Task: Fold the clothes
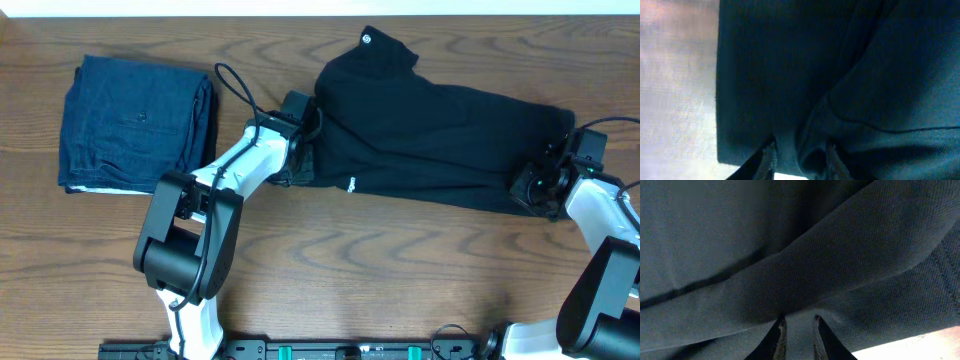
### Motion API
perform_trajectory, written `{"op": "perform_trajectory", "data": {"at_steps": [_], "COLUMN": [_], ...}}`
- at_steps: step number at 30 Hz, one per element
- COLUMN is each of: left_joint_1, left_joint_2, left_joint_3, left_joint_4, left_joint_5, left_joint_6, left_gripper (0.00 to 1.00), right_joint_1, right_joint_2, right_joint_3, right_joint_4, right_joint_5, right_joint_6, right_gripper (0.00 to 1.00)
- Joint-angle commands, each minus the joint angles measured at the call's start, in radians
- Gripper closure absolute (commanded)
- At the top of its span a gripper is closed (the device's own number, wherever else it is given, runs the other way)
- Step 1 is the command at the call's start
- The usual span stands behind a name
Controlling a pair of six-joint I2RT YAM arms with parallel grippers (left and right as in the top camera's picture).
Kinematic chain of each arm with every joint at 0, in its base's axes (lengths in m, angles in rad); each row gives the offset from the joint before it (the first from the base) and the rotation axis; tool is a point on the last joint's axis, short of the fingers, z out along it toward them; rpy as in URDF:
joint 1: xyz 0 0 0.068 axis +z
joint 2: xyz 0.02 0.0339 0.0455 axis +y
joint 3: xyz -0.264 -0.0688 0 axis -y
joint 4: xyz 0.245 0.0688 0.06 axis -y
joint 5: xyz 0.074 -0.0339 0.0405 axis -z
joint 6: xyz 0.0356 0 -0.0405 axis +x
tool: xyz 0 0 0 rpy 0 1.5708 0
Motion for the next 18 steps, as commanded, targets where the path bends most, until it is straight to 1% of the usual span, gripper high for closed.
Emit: {"op": "perform_trajectory", "data": {"at_steps": [1, 5, 8, 15, 18], "left_joint_1": [0.007, 0.023, 0.037, 0.069, 0.071], "left_joint_2": [0.05, 0.05, 0.05, 0.05, 0.05], "left_joint_3": [-0.027, -0.027, -0.027, -0.027, -0.027], "left_joint_4": [-0.076, -0.143, -0.167, -0.206, -0.22], "left_joint_5": [-0.024, -0.024, -0.024, -0.024, -0.024], "left_joint_6": [-0.002, -0.003, -0.003, -0.002, -0.002], "left_gripper": [0.67, 0.68, 0.72, 0.72, 0.73], "right_joint_1": [0.009, 0.009, 0.009, 0.009, 0.009], "right_joint_2": [-0.006, -0.006, -0.006, -0.006, -0.006], "right_joint_3": [-0.005, -0.006, -0.006, -0.02, -0.039], "right_joint_4": [-0.002, -0.026, -0.047, -0.066, -0.058], "right_joint_5": [0.011, 0.022, 0.092, 0.148, 0.225], "right_joint_6": [0.013, 0.014, 0.048, 0.064, 0.118], "right_gripper": [0.83, 0.83, 0.83, 0.83, 0.83]}}
